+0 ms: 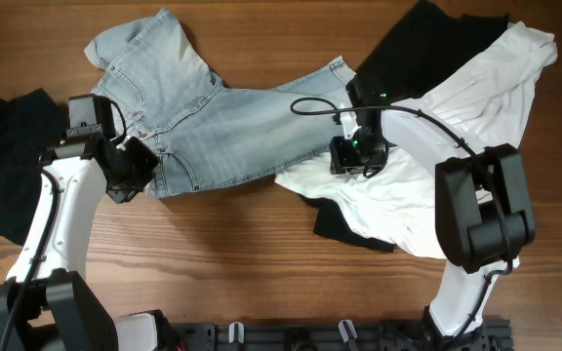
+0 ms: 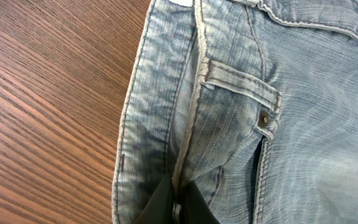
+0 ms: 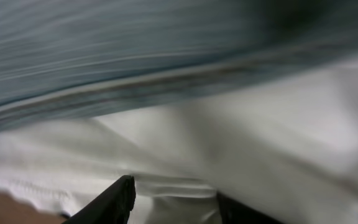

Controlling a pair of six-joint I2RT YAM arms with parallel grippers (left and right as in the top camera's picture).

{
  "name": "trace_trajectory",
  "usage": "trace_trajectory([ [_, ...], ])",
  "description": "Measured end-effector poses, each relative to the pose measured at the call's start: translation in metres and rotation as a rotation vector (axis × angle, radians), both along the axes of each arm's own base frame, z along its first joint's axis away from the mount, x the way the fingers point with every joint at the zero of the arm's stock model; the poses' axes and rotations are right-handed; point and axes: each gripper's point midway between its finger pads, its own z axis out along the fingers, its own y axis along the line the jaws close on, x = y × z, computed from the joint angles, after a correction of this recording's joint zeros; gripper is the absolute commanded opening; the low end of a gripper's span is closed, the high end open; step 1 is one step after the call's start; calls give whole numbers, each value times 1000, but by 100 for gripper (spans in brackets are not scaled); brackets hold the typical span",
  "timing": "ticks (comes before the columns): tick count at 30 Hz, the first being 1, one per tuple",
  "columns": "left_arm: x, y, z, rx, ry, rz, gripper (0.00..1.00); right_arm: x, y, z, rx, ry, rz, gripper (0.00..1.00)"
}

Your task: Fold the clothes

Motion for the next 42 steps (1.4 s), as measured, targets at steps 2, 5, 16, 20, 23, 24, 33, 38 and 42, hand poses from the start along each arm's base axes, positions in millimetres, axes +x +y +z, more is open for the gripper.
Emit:
trace_trajectory([
  [2, 0, 0, 0, 0, 0, 0, 4, 6, -37, -1, -96, 3, -97, 54],
  [5, -1, 0, 0, 2, 4, 1, 4, 11, -108, -3, -219, 15, -280, 58],
  [16, -9, -1, -2, 3, 35, -22, 4, -59, -352, 4, -392, 95, -1007, 75],
  [20, -16, -2, -3, 2, 62, -37, 4, -45, -351, 13, -269, 13, -990, 84],
  [23, -23, -3, -5, 0, 93, -43, 4, -7, -330, 58, -172, -181, -892, 86],
  [24, -28, -3, -5, -3, 113, -43, 4, 5, -319, 74, -137, -244, -847, 86],
  [33, -83, -11, -6, -36, 338, -51, 9, 58, -141, 144, 156, -443, -323, 90],
  [38, -76, -9, -7, -28, 310, -50, 9, 50, -64, 89, 188, -276, -172, 91],
  [42, -75, -9, -7, -27, 305, -51, 9, 46, -50, 47, 164, -161, -197, 91],
])
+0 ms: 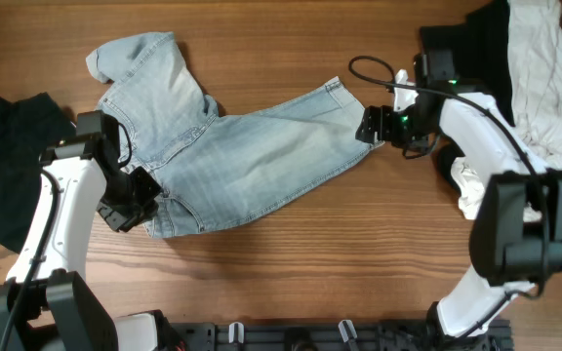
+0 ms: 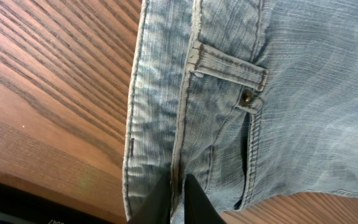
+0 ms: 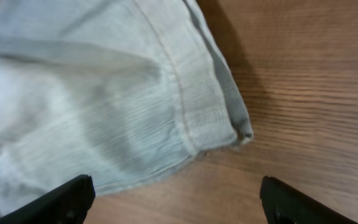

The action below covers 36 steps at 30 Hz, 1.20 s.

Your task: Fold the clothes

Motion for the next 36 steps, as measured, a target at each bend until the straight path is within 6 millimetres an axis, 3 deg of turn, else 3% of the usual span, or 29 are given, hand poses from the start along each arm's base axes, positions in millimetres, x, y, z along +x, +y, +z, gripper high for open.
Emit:
trace_trajectory([
  [3, 4, 1, 0, 2, -15, 0, 9, -3, 2, -28, 1, 67, -13, 82],
  [4, 5, 1, 0, 4, -22, 0, 9, -3, 4, -36, 7, 86, -18, 69],
  [5, 7, 1, 0, 5, -28, 0, 9, 2, 6, -35, 21, 68, -21, 42],
  [7, 12, 2, -1, 8, -49, 0, 9, 2, 7, -38, 28, 75, -25, 5],
  [8, 14, 2, -1, 10, -57, 0, 8, 2, 7, -40, 29, 77, -26, 4],
  [12, 18, 3, -1, 13, -74, 0, 4, -14, 3, -43, 8, 158, -63, 4],
  [15, 17, 3, -1, 11, -70, 0, 4, -44, -19, -35, -99, 283, -166, 4],
  [17, 15, 2, -1, 5, -62, 0, 4, -63, -39, -15, -185, 321, -249, 4],
  [18, 14, 1, 0, 2, -57, 0, 4, -71, -53, 5, -236, 307, -303, 5],
  [21, 10, 1, 0, 3, -42, -11, 4, -81, -78, 47, -322, 223, -394, 8],
  [22, 8, 1, 0, 2, -35, -17, 4, -82, -80, 50, -326, 217, -399, 11],
  [23, 6, 0, 0, 0, -26, -24, 4, -92, -89, 71, -363, 180, -430, 16],
  [24, 4, 0, 0, -2, -20, -30, 4, -98, -92, 79, -378, 170, -439, 38],
  [25, 3, 0, 0, -2, -16, -33, 4, -102, -94, 83, -387, 171, -448, 49],
  [28, 4, 1, 0, 1, -21, -40, 4, -116, -99, 86, -425, 210, -451, 52],
  [29, 7, 1, 0, 3, -34, -41, 6, -119, -99, 86, -431, 222, -449, 53],
  [30, 12, 2, -1, 6, -54, -41, 15, -122, -100, 86, -435, 231, -447, 54],
  [31, 22, 3, -1, 13, -94, -42, 35, -126, -100, 87, -445, 247, -443, 56],
  [32, 34, 5, 0, 18, -144, -45, 47, -127, -101, 87, -447, 249, -444, 61],
  [34, 58, 5, 3, 16, -248, -50, 54, -121, -102, 87, -446, 226, -453, 72],
  [36, 80, 6, 8, 17, -340, -54, 54, -100, -99, 86, -413, 143, -427, 75],
])
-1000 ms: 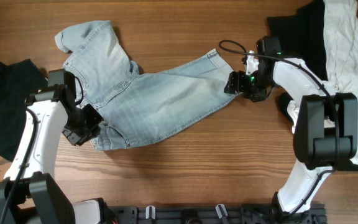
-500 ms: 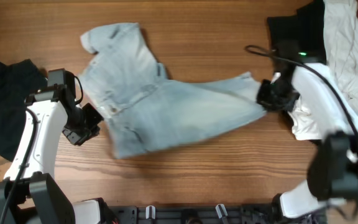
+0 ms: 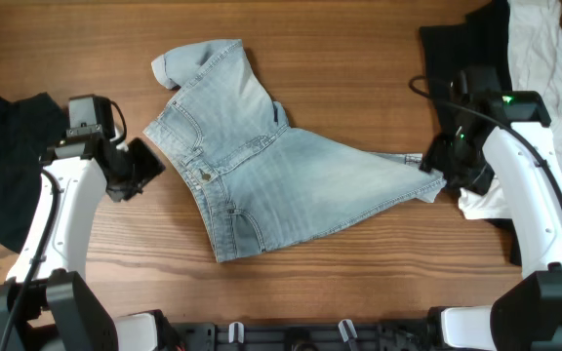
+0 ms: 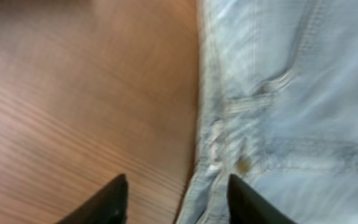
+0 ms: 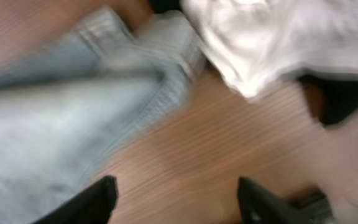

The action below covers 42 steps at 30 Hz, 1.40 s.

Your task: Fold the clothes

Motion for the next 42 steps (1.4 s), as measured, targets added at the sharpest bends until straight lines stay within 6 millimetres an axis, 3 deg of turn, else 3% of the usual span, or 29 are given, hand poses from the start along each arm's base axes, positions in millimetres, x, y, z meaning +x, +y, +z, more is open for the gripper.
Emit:
trace_trajectory([
  [5, 64, 4, 20, 19, -269, -17, 51, 69, 61, 17, 280, -306, 363, 86],
  [9, 104, -11, 29, 24, -417, -68, 61, 95, 98, 39, 394, -476, 540, 92],
  [12, 120, -27, 30, 23, -475, -110, 70, 102, 121, 50, 427, -540, 627, 95],
  [16, 135, -41, 9, 50, -484, -179, 74, 98, 148, 53, 461, -551, 710, 96],
  [23, 149, -33, -51, 148, -424, -221, 72, 96, 153, 50, 472, -539, 717, 96],
  [25, 148, -31, -61, 158, -407, -222, 64, 96, 153, 50, 472, -538, 717, 96],
  [26, 148, -31, -65, 162, -400, -224, 48, 96, 153, 49, 472, -537, 717, 96],
  [28, 146, -30, -71, 171, -380, -227, 13, 98, 153, 42, 476, -519, 713, 96],
  [29, 141, -29, -76, 176, -350, -228, 4, 98, 153, 39, 478, -509, 710, 96],
  [34, 95, -31, -87, 162, -92, -237, 4, 101, 153, 25, 484, -478, 703, 96],
  [42, -20, -43, -89, 78, 371, -258, 4, 107, 154, 10, 489, -455, 697, 96],
])
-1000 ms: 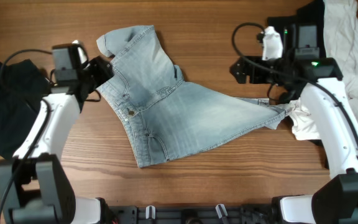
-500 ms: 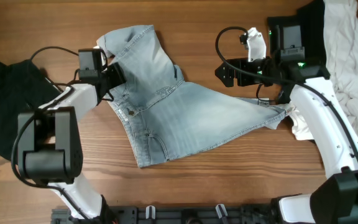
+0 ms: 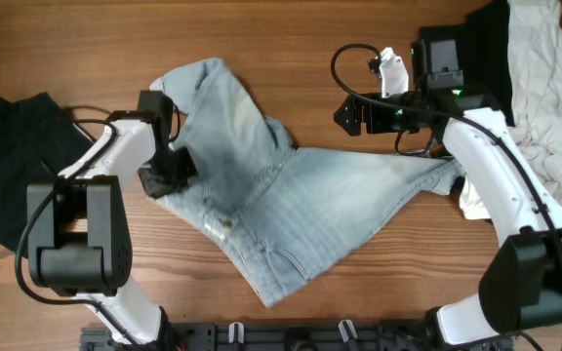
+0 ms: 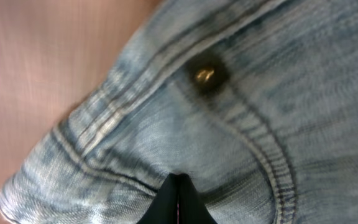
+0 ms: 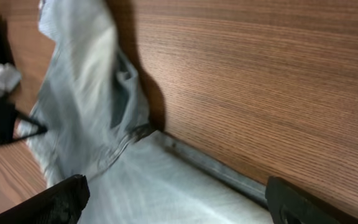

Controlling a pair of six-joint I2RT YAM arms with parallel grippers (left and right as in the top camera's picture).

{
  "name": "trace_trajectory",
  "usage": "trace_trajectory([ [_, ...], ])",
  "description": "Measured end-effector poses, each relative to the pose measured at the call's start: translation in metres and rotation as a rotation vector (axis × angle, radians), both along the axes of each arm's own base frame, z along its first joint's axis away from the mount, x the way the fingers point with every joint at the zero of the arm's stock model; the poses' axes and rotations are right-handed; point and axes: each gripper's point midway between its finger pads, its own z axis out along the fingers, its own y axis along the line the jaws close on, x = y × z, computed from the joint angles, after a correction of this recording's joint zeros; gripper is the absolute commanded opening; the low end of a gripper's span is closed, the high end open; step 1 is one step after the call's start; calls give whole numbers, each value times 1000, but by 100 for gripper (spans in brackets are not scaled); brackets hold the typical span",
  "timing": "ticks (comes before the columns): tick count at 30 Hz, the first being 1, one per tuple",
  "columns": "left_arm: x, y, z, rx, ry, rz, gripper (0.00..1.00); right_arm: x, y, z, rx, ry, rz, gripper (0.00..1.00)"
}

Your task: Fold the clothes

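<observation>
Light blue jeans [image 3: 301,195] lie spread over the middle of the wooden table, with the waistband at the left and one leg reaching right. My left gripper [image 3: 167,168] is at the waistband's left edge. In the left wrist view the left gripper [image 4: 179,190] is shut on a fold of denim below a brass rivet [image 4: 204,75]. My right gripper [image 3: 355,115] hovers open over the upper edge of the leg. In the right wrist view the right gripper [image 5: 176,196] has its fingers [image 5: 64,198] far apart, with denim [image 5: 92,106] below and nothing held.
A black garment [image 3: 8,161] lies at the far left. At the back right sits a pile of white cloth [image 3: 540,78] on black cloth [image 3: 471,44]. A patch of white cloth [image 3: 476,200] lies by the leg's end. Bare wood [image 3: 457,283] fills the front right.
My left gripper was open beside the waistband and is now shut on it. My right gripper has moved from the leg's hem to the leg's upper edge, still open. The jeans have shifted and spread.
First my left gripper held the waistband while the leg lay beside the white and black clothes. Then the jeans lay alone and those clothes were at the right. Then the jeans lay mid-table with both grippers open. Now the left gripper grips the waistband again.
</observation>
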Motion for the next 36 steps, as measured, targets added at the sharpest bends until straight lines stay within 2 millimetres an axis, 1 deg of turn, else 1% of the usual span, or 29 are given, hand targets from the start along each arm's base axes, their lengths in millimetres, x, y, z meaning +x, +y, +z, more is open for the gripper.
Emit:
trace_trajectory([
  [3, -39, -1, 1, -10, 156, 6, 4, -1, 5, -4, -10, -2, 30, 96],
  [6, -68, -2, 1, -15, 281, 10, 4, -8, 28, -12, -21, -6, 116, 97],
  [10, -90, -1, 1, -11, 378, 11, 4, -10, 62, -30, -26, -18, 208, 97],
  [12, -95, -1, 1, -11, 399, 11, 4, -6, 82, -40, -24, -45, 251, 96],
  [13, -94, -1, 1, -11, 397, 11, 4, -2, 90, -43, -20, -68, 266, 96],
  [16, -93, -2, 0, -11, 392, 10, 4, 8, 126, -55, 2, -145, 322, 97],
  [19, -93, -2, -1, -11, 391, 10, 4, 8, 149, -70, 19, -159, 350, 96],
  [21, -93, -2, -1, -11, 391, 10, 4, 6, 160, -84, 22, -149, 365, 91],
  [22, -93, -2, -1, -11, 390, 10, 4, 5, 165, -90, 24, -145, 370, 84],
  [23, -93, -2, -1, -11, 390, 10, 4, 4, 169, -96, 25, -139, 376, 74],
  [24, -93, -2, -1, -11, 388, 10, 4, 1, 172, -103, 25, -128, 382, 52],
  [25, -93, -2, -1, -12, 388, 10, 4, -1, 175, -106, 27, -117, 378, 26],
  [26, -92, -3, -1, -17, 386, 12, 4, -2, 179, -108, 31, -120, 383, 7],
  [27, -92, -3, -1, -18, 384, 12, 4, -1, 181, -107, 35, -122, 379, 4],
  [28, -92, -3, -2, -19, 382, 13, 4, -1, 181, -107, 36, -120, 370, 4],
  [30, -91, -3, -2, -21, 372, 13, 4, 2, 175, -110, 17, -99, 332, 4],
  [32, -88, -4, -3, -25, 356, 14, 4, 9, 158, -113, -39, -63, 270, 4],
  [34, -82, -7, -3, -41, 328, 17, 4, 20, 138, -109, -87, -37, 185, 4],
  [35, -73, -11, -3, -64, 292, 23, 4, 27, 123, -102, -110, -21, 125, 4],
  [36, -58, -17, -2, -99, 235, 28, 4, 36, 106, -89, -127, -14, 50, 4],
])
